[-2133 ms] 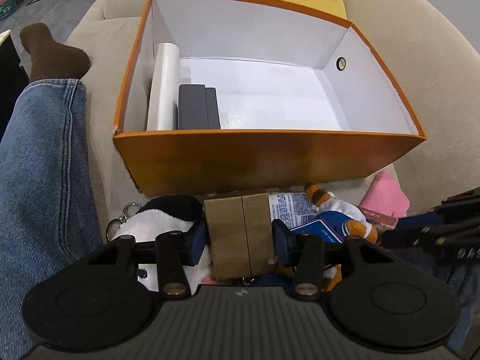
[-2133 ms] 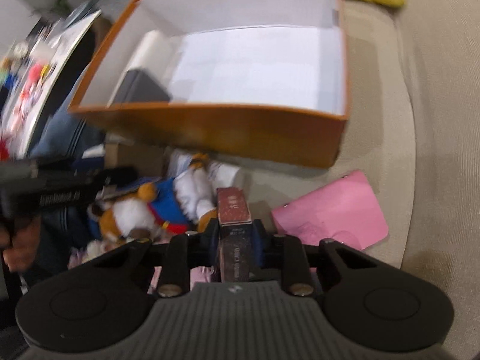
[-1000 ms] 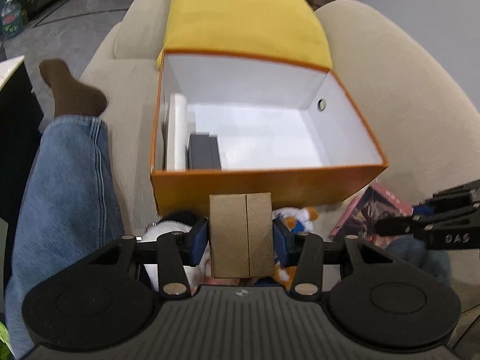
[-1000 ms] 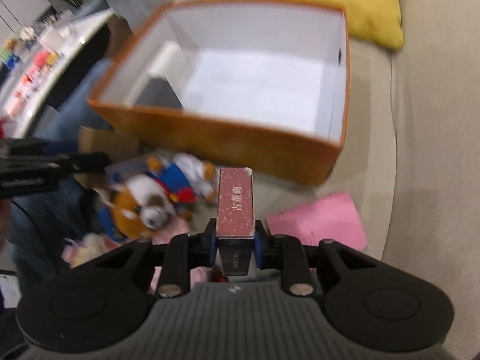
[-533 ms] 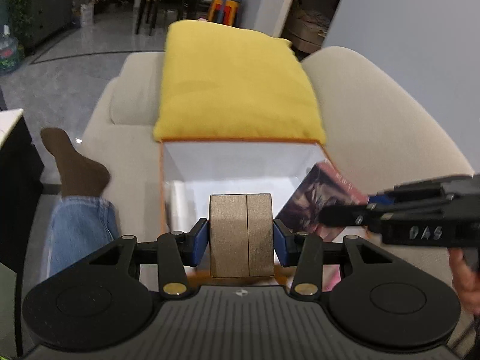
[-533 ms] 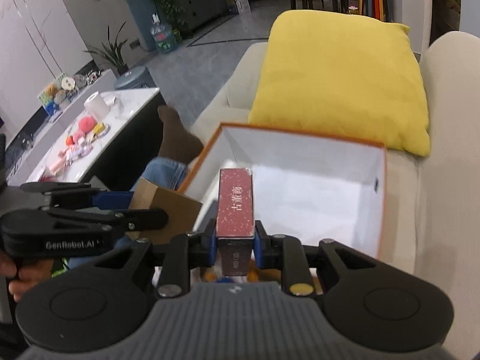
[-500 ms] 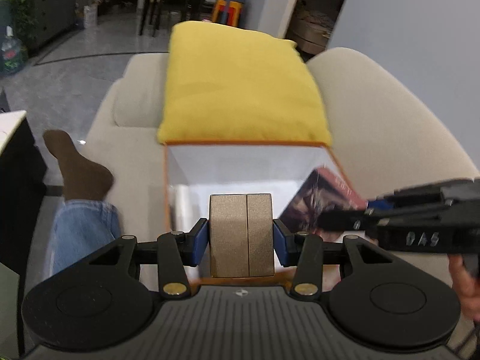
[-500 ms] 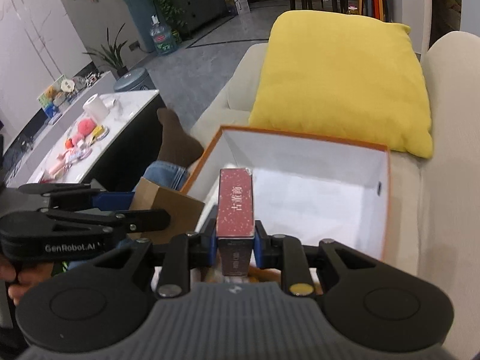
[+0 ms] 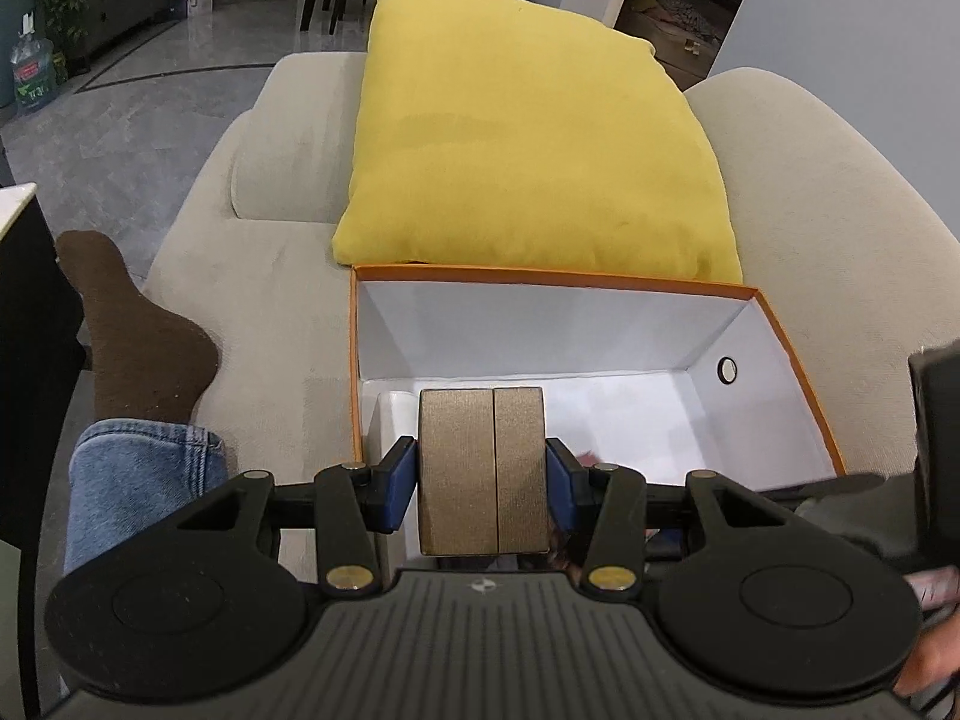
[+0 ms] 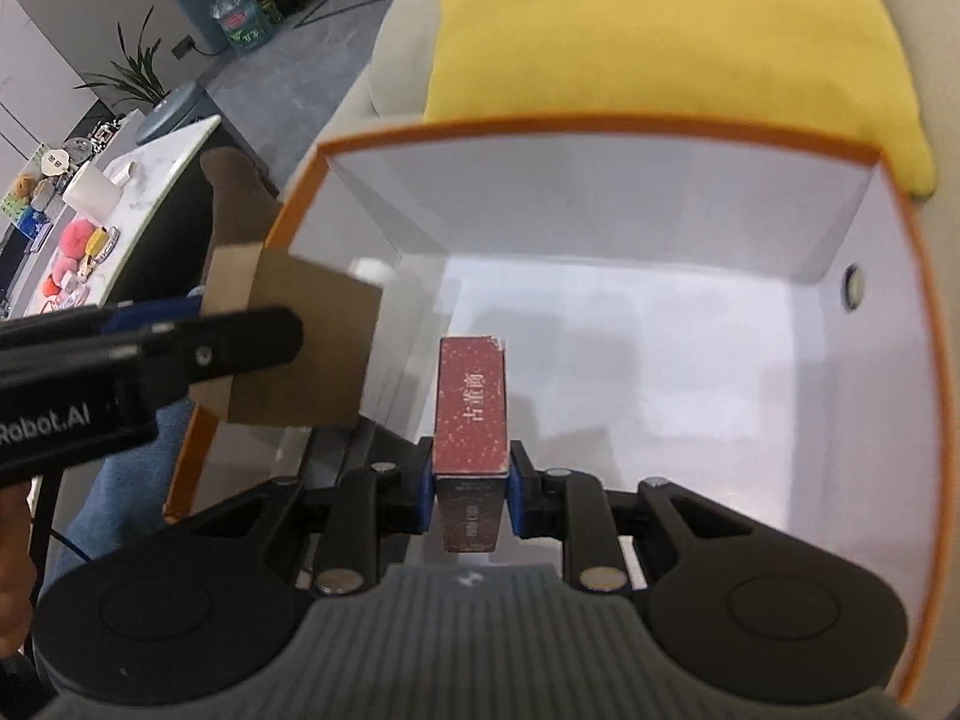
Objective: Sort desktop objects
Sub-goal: 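Carry the kraft box and dark red box over the orange box, then open the right gripper to drop the red box while the left releases the kraft box inside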
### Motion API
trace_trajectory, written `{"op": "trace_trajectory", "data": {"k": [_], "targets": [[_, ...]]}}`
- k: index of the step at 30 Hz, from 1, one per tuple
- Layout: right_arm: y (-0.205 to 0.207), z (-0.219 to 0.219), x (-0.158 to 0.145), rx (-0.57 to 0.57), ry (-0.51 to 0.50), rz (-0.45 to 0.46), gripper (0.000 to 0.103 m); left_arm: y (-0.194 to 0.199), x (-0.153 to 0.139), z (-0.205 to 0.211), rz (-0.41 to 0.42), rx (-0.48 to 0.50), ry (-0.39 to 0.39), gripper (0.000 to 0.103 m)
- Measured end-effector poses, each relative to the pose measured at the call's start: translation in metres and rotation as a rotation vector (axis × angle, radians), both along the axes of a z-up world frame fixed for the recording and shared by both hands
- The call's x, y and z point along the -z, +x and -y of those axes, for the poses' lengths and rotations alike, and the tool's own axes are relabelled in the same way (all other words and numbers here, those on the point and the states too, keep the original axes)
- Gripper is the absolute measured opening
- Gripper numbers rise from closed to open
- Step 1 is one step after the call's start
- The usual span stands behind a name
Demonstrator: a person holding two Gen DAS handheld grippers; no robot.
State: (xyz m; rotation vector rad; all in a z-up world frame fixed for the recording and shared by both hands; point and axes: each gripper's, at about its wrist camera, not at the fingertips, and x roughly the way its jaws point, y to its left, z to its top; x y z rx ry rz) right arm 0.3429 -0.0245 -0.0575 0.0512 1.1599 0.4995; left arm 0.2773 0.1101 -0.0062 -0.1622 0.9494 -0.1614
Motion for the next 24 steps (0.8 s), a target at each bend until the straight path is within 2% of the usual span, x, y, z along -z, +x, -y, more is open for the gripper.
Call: {"op": "trace_trajectory", "data": {"k": [4, 11, 15, 22, 24], "targets": [[-0.003, -0.006, 0.005, -0.003, 0.002, -0.028, 0.025, 0.007, 0.005, -0.001, -0.014, 0.002, -0.002, 0.052], [-0.002, -0.009, 0.008, -0.015, 0.074, -0.125, 0.035, 0.017, 0.015, -0.001, -0.044, 0.009, -0.021, 0.052], [0.000, -0.013, 0.008, -0.032, 0.109, -0.163, 0.035, 0.019, 0.018, -0.002, -0.056, 0.006, -0.026, 0.052], [0.007, -0.008, 0.019, 0.006, 0.203, -0.281, 0.034, 0.018, 0.018, -0.004, -0.061, 0.007, -0.035, 0.052], [0.006, -0.008, 0.019, 0.003, 0.213, -0.286, 0.034, 0.018, 0.018, -0.005, -0.063, 0.009, -0.037, 0.052]]}}
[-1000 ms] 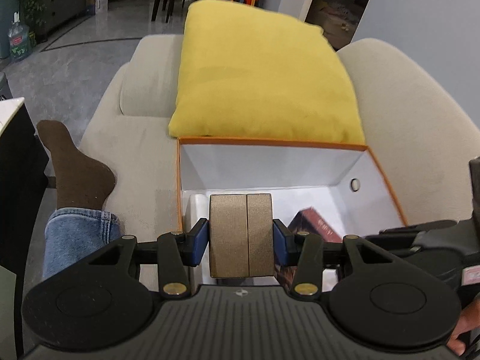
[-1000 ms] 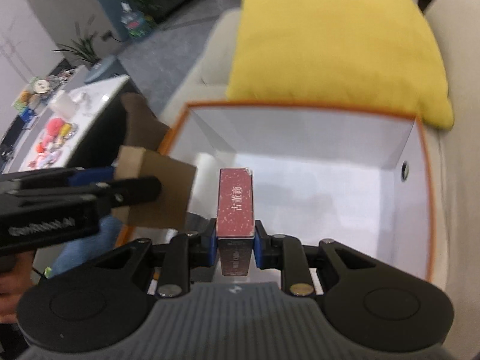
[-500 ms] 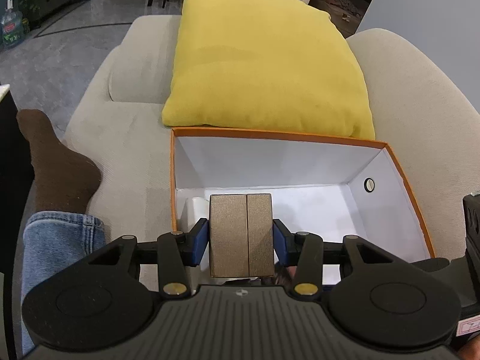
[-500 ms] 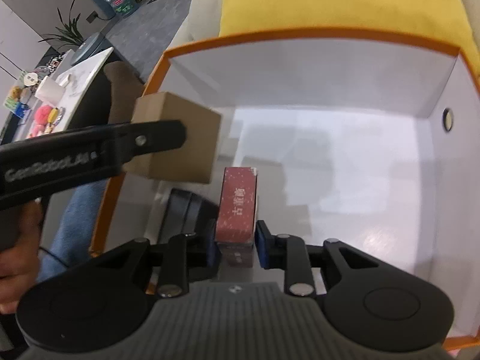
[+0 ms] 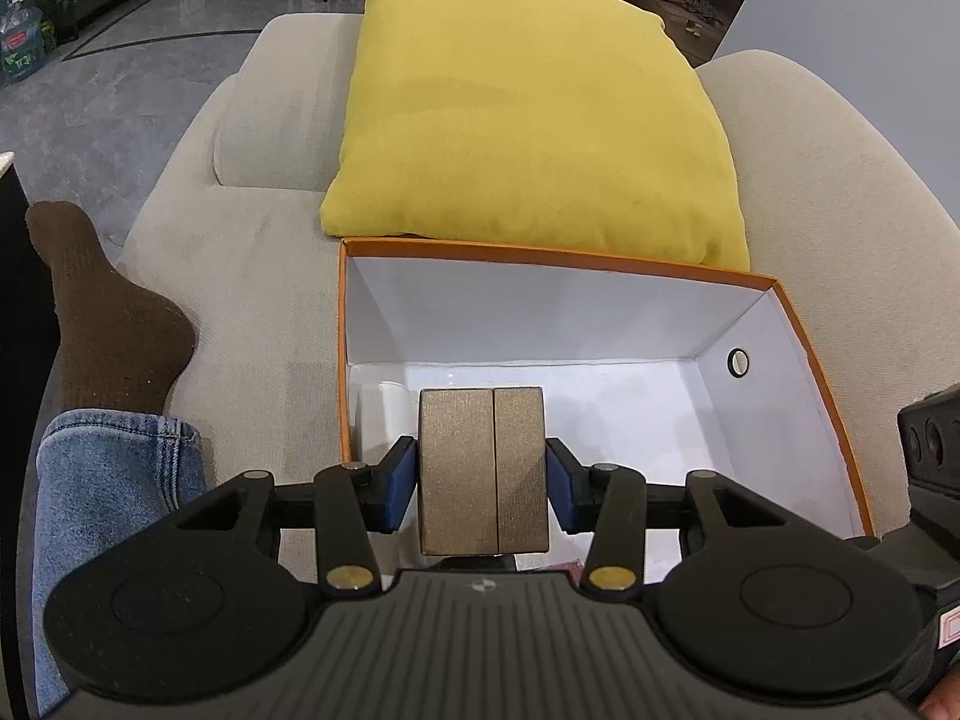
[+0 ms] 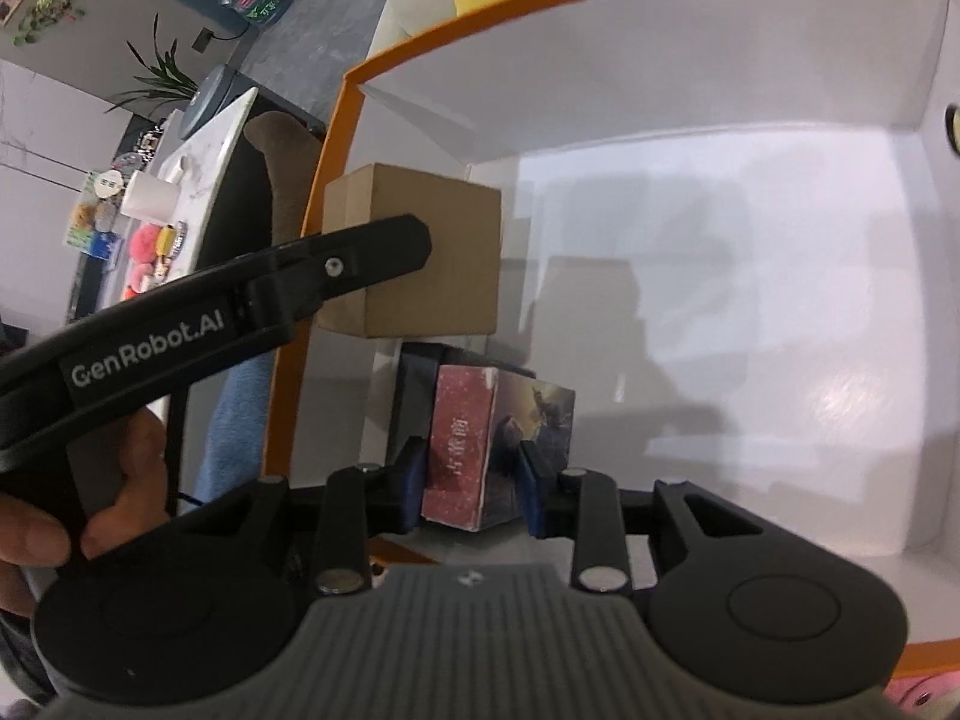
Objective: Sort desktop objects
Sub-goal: 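Open the right gripper to drop the red box while the left releases the kraft box inside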
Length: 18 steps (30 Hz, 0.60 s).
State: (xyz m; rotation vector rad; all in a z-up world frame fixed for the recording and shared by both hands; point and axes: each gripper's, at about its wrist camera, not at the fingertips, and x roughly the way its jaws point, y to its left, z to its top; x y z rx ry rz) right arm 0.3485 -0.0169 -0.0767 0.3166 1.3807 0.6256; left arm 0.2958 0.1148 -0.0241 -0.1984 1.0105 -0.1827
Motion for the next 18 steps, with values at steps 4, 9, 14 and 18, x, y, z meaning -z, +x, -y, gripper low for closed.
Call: {"op": "trace_trajectory", "data": {"k": [4, 9, 14, 18], "targets": [[0.000, -0.001, 0.000, -0.022, 0.000, -0.005, 0.037, 0.003, 0.004, 0.002, -0.014, 0.006, 0.008, 0.052], [0.002, 0.000, -0.016, -0.056, -0.047, 0.076, 0.044, 0.010, 0.005, 0.003, -0.024, 0.017, 0.018, 0.052], [0.021, 0.008, -0.033, -0.046, -0.138, 0.199, 0.044, 0.027, 0.010, 0.003, -0.056, 0.016, 0.006, 0.052], [0.041, 0.006, -0.022, -0.051, -0.217, 0.240, 0.041, 0.037, 0.021, 0.013, -0.078, 0.037, 0.058, 0.052]]}}
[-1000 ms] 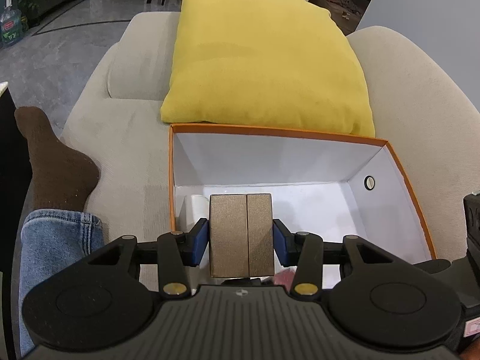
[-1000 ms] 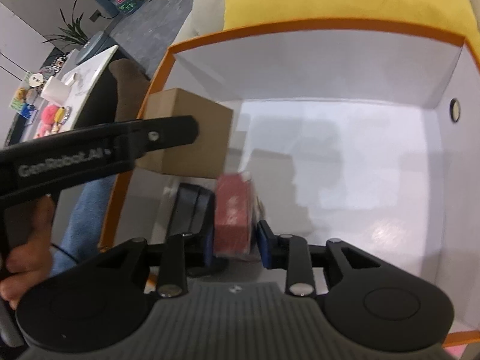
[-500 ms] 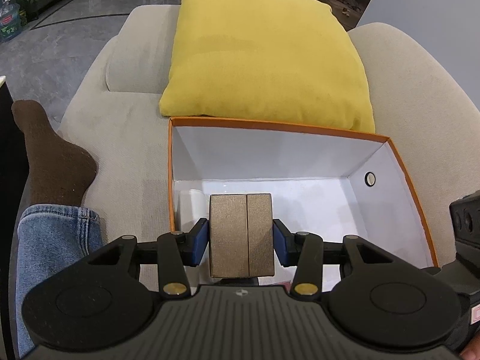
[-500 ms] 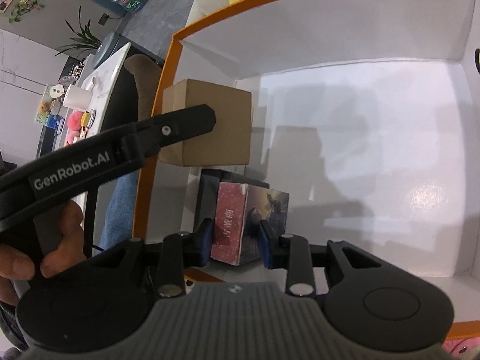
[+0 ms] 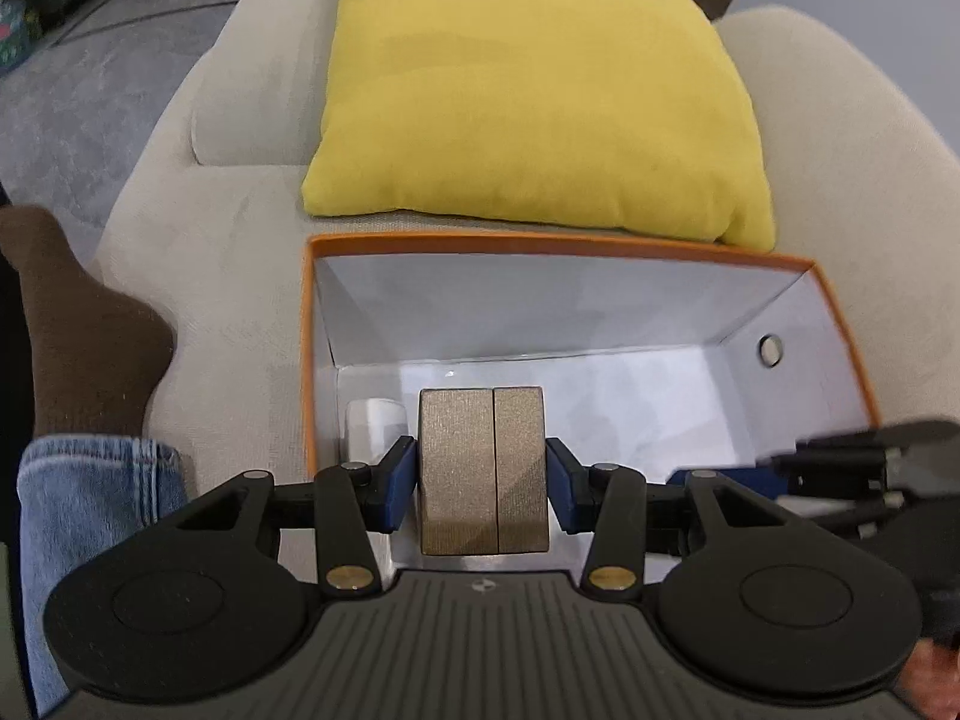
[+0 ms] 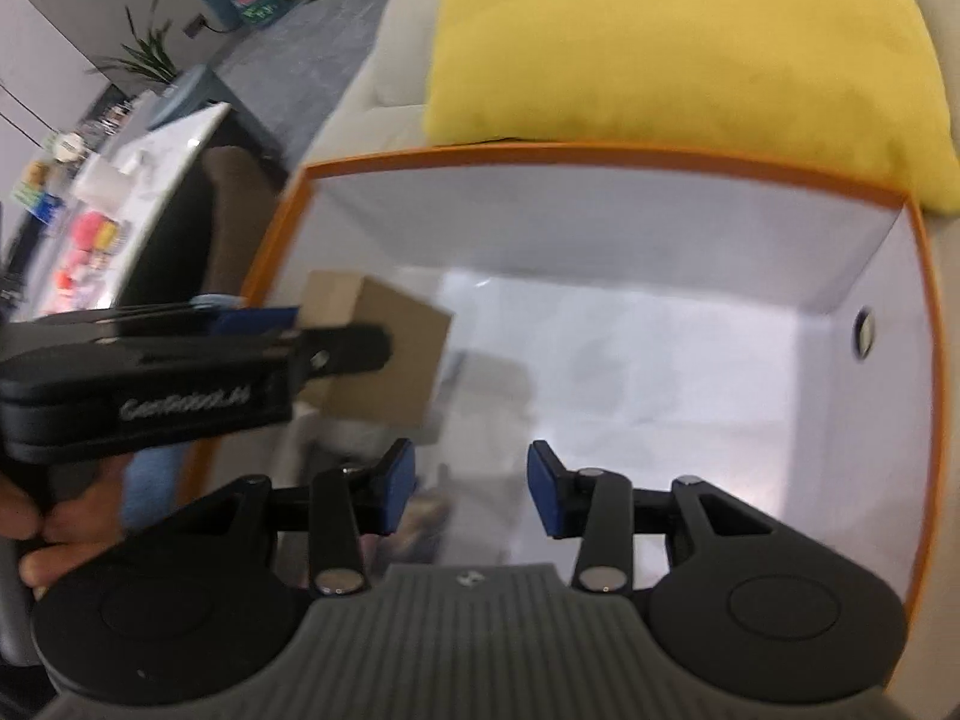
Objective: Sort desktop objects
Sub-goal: 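Open the right gripper to drop the red box while the left releases the kraft box inside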
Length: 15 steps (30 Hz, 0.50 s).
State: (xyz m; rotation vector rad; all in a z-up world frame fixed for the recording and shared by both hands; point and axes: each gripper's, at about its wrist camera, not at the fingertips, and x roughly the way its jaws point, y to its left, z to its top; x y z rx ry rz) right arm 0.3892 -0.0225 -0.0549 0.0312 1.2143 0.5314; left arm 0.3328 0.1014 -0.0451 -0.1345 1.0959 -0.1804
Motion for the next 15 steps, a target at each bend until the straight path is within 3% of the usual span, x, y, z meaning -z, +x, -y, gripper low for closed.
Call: {"op": "trace_trajectory", "data": {"k": [5, 15], "targets": [[0.022, -0.006, 0.025, -0.012, -0.038, -0.037, 0.034, 0.004, 0.003, 0.013, -0.021, 0.009, 0.081, 0.052], [0.037, -0.006, 0.040, -0.024, -0.061, -0.048, 0.034, 0.008, 0.003, 0.011, -0.085, 0.003, 0.093, 0.051]]}}
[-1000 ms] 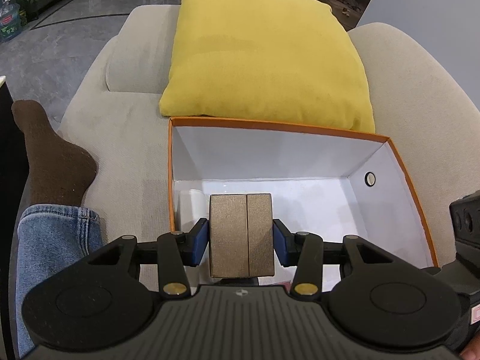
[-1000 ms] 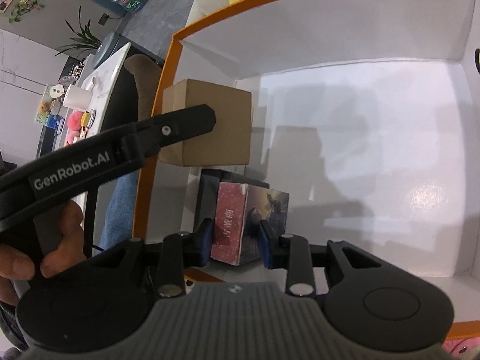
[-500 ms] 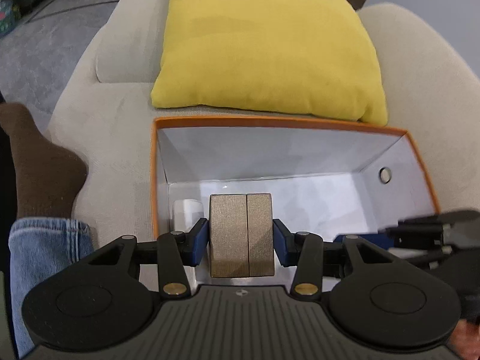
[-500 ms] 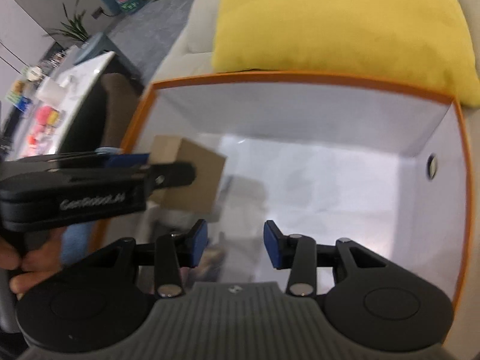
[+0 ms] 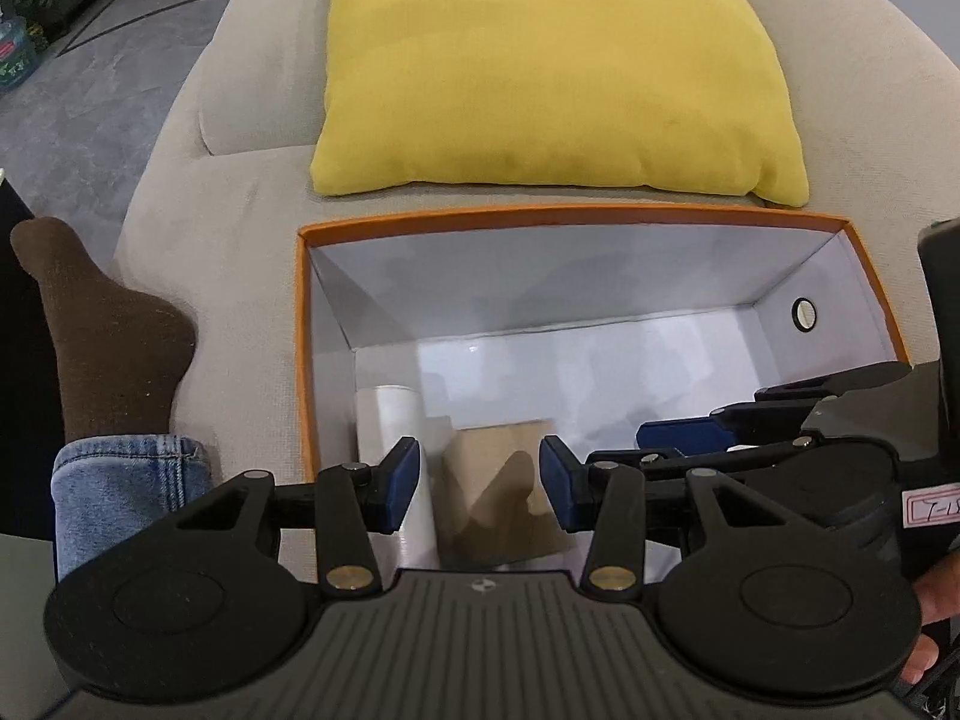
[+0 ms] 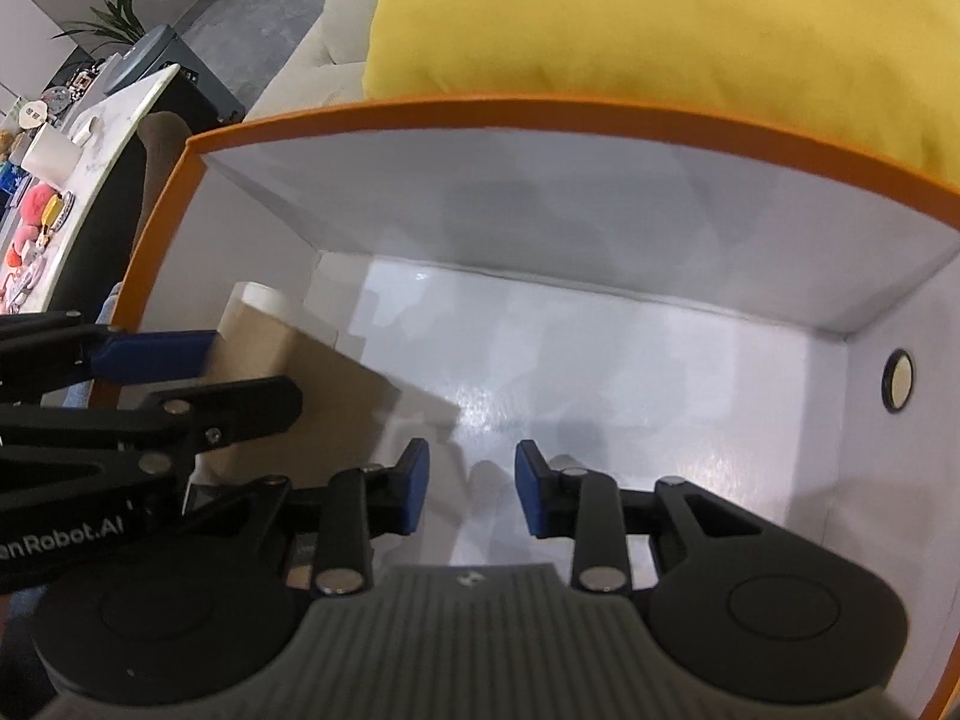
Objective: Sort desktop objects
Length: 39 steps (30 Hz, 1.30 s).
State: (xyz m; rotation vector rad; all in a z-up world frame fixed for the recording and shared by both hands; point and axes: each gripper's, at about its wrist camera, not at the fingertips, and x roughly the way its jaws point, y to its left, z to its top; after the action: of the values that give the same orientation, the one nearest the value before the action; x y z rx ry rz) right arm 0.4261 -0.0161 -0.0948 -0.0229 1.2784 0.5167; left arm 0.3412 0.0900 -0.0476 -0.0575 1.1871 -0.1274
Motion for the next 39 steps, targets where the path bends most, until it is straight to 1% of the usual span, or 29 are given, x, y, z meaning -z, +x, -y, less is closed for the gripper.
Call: {"op": "trace_trajectory", "data": {"k": [3, 5, 7, 10, 11, 12, 18, 20, 24, 26, 30, 33, 36, 37, 39], "targets": [[0.001, -0.005, 0.001, -0.005, 0.004, 0.002, 0.034, -0.002, -0.003, -0.005, 0.011, -0.006, -0.034, 0.052], [0.002, -0.006, 0.000, -0.009, 0.012, 0.012, 0.034, -0.007, -0.010, -0.010, 0.047, -0.005, -0.061, 0.052], [0.005, -0.008, -0.001, -0.008, 0.014, 0.015, 0.031, -0.012, -0.018, -0.016, 0.091, -0.020, -0.055, 0.052], [0.008, -0.013, 0.003, -0.003, 0.045, -0.042, 0.024, -0.021, -0.027, -0.025, 0.142, -0.034, -0.042, 0.052], [0.008, -0.015, 0.005, 0.001, 0.048, -0.061, 0.024, -0.022, -0.029, -0.028, 0.147, -0.039, -0.044, 0.052], [0.007, -0.017, 0.005, 0.001, 0.046, -0.068, 0.021, -0.023, -0.029, -0.030, 0.148, -0.041, -0.046, 0.052], [0.002, -0.030, 0.007, -0.008, 0.035, -0.069, 0.013, -0.027, -0.027, -0.035, 0.144, -0.029, -0.074, 0.052], [0.004, -0.029, 0.010, 0.021, 0.042, -0.133, 0.005, -0.029, -0.026, -0.035, 0.147, -0.027, -0.074, 0.052], [0.006, -0.020, 0.013, 0.102, 0.066, -0.196, 0.005, -0.031, -0.025, -0.035, 0.146, -0.022, -0.078, 0.052], [0.008, -0.013, 0.016, 0.176, 0.096, -0.235, 0.005, -0.031, -0.024, -0.037, 0.148, -0.026, -0.087, 0.052], [0.010, -0.007, 0.024, 0.270, 0.134, -0.276, 0.005, -0.032, -0.025, -0.037, 0.149, -0.032, -0.094, 0.052], [0.005, -0.010, 0.022, 0.258, 0.110, -0.257, 0.006, -0.035, -0.027, -0.038, 0.153, -0.027, -0.097, 0.052], [0.000, -0.006, 0.013, 0.212, 0.084, -0.203, 0.009, -0.039, -0.029, -0.040, 0.164, -0.026, -0.105, 0.052], [-0.001, -0.001, 0.011, 0.204, 0.096, -0.199, 0.010, -0.040, -0.029, -0.040, 0.166, -0.026, -0.105, 0.052], [-0.003, 0.004, 0.003, 0.197, 0.131, -0.198, 0.018, -0.041, -0.029, -0.040, 0.169, -0.026, -0.104, 0.052]]}}
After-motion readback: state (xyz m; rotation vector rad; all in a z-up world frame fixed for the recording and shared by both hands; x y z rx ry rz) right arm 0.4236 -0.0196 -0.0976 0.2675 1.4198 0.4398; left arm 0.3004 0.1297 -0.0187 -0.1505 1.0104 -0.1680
